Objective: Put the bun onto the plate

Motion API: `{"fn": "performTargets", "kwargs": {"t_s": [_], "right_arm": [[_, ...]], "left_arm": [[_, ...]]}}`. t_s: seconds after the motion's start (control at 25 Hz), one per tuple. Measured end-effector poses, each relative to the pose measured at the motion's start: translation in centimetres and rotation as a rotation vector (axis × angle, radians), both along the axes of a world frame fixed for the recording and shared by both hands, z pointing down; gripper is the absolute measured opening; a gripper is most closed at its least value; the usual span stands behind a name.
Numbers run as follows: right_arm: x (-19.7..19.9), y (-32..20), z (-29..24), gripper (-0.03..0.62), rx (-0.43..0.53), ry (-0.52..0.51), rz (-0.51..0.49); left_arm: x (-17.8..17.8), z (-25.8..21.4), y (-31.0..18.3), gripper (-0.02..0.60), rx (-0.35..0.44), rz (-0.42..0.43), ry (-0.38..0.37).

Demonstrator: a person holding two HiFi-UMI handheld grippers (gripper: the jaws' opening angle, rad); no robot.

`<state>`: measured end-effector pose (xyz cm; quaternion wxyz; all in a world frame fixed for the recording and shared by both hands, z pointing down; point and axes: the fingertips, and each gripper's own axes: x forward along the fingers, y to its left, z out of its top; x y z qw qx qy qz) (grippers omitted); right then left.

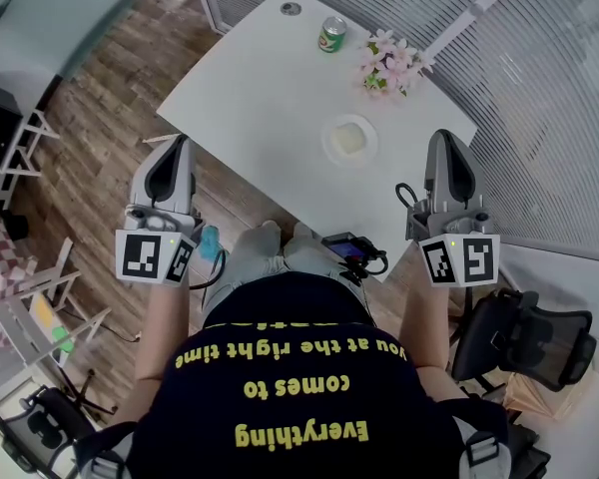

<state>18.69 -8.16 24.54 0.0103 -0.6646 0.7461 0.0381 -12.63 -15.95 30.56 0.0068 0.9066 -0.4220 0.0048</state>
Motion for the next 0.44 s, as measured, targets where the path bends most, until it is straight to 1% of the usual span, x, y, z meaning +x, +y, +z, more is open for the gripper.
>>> {"fn": "performTargets", "kwargs": {"t_s": [0.44], "right_arm": [[0.30, 0.36, -0.44, 0.006, 0.007, 0.008, -0.002]], "left_arm": [[0.55, 0.49, 0.53, 0.000, -0.008, 0.020, -0.016]]}}
